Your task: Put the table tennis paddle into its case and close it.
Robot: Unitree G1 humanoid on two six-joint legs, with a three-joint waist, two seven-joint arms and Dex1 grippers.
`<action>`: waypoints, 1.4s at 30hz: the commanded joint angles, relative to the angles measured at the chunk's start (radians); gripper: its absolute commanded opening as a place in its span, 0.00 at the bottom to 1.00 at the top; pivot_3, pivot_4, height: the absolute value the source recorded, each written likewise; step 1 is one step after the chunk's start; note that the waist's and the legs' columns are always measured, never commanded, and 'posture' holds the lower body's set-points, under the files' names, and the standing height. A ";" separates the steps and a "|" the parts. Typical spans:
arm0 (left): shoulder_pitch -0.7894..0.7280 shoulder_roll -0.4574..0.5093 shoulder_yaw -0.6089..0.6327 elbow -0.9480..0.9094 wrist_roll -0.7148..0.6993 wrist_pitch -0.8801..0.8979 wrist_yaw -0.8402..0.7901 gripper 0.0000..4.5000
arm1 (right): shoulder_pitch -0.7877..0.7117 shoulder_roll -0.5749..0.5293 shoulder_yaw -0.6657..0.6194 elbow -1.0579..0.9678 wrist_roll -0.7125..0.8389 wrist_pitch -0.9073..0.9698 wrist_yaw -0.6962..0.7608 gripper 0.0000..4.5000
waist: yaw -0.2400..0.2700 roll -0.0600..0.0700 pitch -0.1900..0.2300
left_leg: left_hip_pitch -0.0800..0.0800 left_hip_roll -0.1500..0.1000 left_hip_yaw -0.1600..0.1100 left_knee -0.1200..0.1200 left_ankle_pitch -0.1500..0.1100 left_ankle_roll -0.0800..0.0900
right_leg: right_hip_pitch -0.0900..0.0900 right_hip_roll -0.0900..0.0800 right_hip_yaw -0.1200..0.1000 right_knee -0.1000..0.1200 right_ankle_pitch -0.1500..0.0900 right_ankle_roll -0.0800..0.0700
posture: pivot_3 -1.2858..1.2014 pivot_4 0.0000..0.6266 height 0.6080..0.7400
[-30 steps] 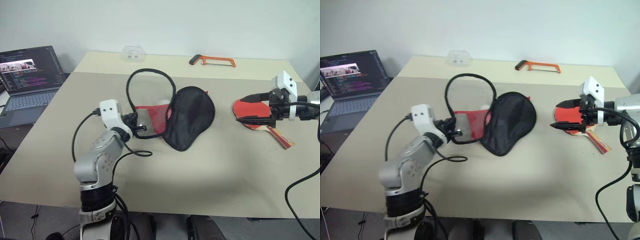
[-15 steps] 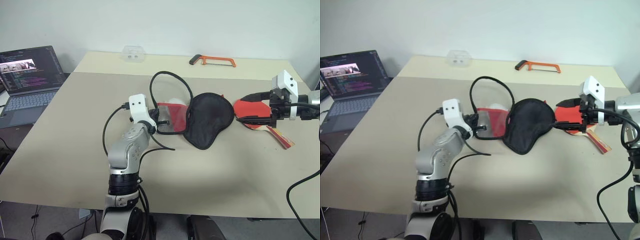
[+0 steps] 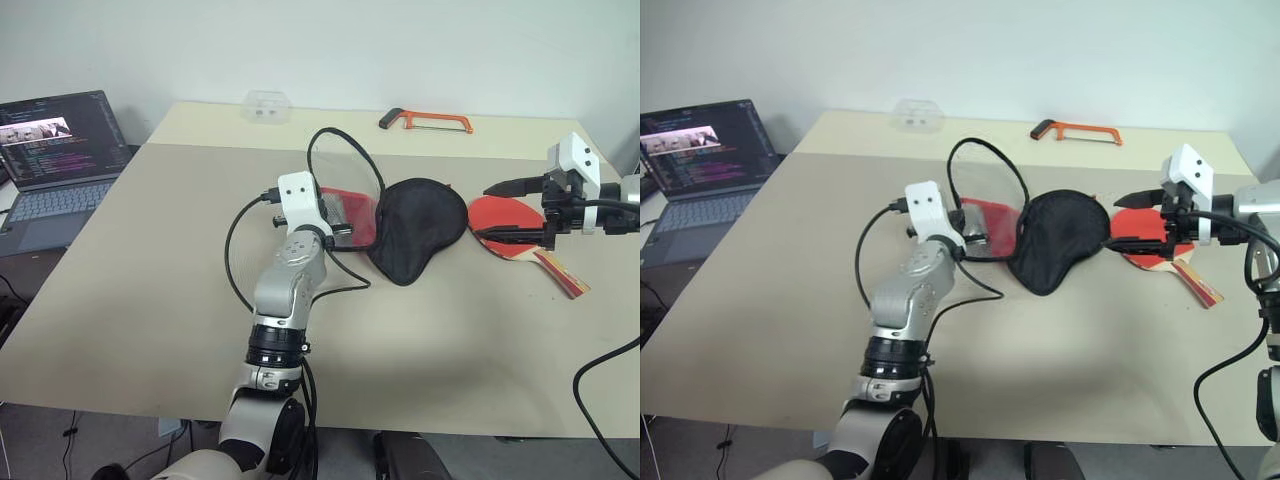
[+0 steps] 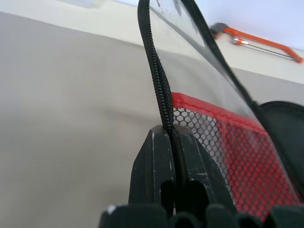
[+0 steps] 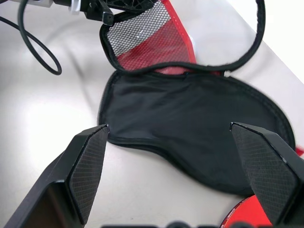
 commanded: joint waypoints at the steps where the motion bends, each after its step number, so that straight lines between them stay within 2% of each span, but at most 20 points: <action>1: -0.054 -0.052 -0.009 -0.023 0.029 -0.059 0.047 0.00 | -0.025 -0.026 -0.036 -0.012 0.005 -0.007 -0.004 1.00 | 0.000 0.000 0.000 | 0.000 0.000 0.000 0.000 0.000 0.000 | 0.000 0.000 0.000 0.000 0.000 0.000 | 0.52 0.24 1.00; 7: -0.046 -0.038 -0.006 -0.023 0.048 -0.089 0.087 0.00 | -0.024 -0.024 -0.033 -0.012 0.004 -0.009 -0.012 1.00 | 0.001 0.000 0.000 | 0.000 -0.001 -0.002 0.000 0.000 0.000 | 0.000 0.000 0.000 0.000 0.000 0.000 | 0.52 0.24 1.00; 13: -0.086 -0.074 -0.043 0.035 0.040 -0.091 0.066 0.00 | -0.041 -0.019 -0.029 0.005 -0.002 -0.019 -0.020 1.00 | 0.001 0.000 0.000 | 0.000 -0.003 -0.003 0.000 0.000 0.000 | 0.000 -0.001 0.000 0.000 0.000 0.000 | 0.52 0.24 1.00; 21: -0.217 -0.153 -0.146 0.192 0.000 -0.061 -0.033 0.00 | -0.042 -0.023 -0.032 -0.002 0.000 -0.018 -0.023 1.00 | 0.002 0.000 0.000 | -0.001 -0.005 -0.007 0.000 0.000 0.000 | 0.000 -0.001 -0.001 0.000 0.000 0.001 | 0.52 0.24 1.00; 29: -0.260 -0.144 -0.313 0.219 0.053 -0.043 -0.117 0.00 | -0.042 -0.021 -0.034 -0.009 0.003 -0.020 -0.032 1.00 | 0.003 0.000 0.000 | -0.001 -0.006 -0.008 0.000 0.000 0.000 | 0.000 -0.002 0.000 0.000 0.000 0.001 | 0.52 0.24 1.00; 42: -0.163 -0.085 -0.240 0.050 0.040 0.084 -0.015 0.00 | -0.052 -0.010 -0.022 0.017 -0.007 -0.042 -0.037 1.00 | 0.002 0.000 0.000 | -0.001 -0.006 -0.008 0.000 0.000 0.000 | 0.000 -0.002 0.000 0.000 0.000 0.001 | 0.52 0.24 1.00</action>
